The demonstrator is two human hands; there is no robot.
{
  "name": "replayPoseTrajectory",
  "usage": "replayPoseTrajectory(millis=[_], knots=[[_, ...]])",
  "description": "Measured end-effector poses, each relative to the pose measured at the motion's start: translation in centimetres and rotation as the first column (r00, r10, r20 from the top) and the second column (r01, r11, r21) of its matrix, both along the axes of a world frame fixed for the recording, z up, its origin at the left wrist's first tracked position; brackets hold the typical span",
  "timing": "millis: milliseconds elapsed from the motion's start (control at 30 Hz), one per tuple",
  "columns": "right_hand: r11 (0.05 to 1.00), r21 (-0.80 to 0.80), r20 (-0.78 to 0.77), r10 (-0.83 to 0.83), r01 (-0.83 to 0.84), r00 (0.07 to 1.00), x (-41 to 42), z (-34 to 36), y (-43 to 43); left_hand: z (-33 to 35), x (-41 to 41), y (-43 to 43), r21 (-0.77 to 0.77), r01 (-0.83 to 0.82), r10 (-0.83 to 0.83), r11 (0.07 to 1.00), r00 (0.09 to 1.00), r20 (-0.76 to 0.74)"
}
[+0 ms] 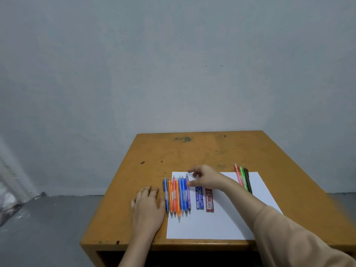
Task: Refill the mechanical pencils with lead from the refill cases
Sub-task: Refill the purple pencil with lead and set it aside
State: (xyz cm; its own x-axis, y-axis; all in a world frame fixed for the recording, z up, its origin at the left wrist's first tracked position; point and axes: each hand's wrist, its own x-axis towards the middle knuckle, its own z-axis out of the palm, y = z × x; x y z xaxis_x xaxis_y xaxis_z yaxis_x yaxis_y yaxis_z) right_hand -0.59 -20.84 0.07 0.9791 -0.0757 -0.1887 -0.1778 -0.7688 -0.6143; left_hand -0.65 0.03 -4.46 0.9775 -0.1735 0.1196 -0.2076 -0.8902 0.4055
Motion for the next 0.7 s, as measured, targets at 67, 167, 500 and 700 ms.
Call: replayPoseTrajectory(millis=[67,167,500,700], knots=[[1.000,-0.013,-0.017,0.006,-0.006,1.000,0.4,-0.1,-0.2,-0.1,0.1,0.0,0.005,0.001,-0.002,1.000,1.000,0.005],[0.999,-0.029,-0.029,0.012,-0.013,1.000,1.0,-0.4,-0.4,-0.2,0.0,0.0,0.014,0.002,-0.002,1.000,1.000,0.028],[0.989,-0.141,-0.036,0.031,-0.036,0.999,1.6,-0.5,0.0,-0.5,0.3,0.0,0.010,0.007,-0.008,1.000,0.999,0.047],[0.998,0.042,-0.052,-0.037,0.040,0.998,1.2,0.0,0.3,-0.6,0.3,0.1,-0.008,0.017,-0.016,1.000,0.998,0.067]])
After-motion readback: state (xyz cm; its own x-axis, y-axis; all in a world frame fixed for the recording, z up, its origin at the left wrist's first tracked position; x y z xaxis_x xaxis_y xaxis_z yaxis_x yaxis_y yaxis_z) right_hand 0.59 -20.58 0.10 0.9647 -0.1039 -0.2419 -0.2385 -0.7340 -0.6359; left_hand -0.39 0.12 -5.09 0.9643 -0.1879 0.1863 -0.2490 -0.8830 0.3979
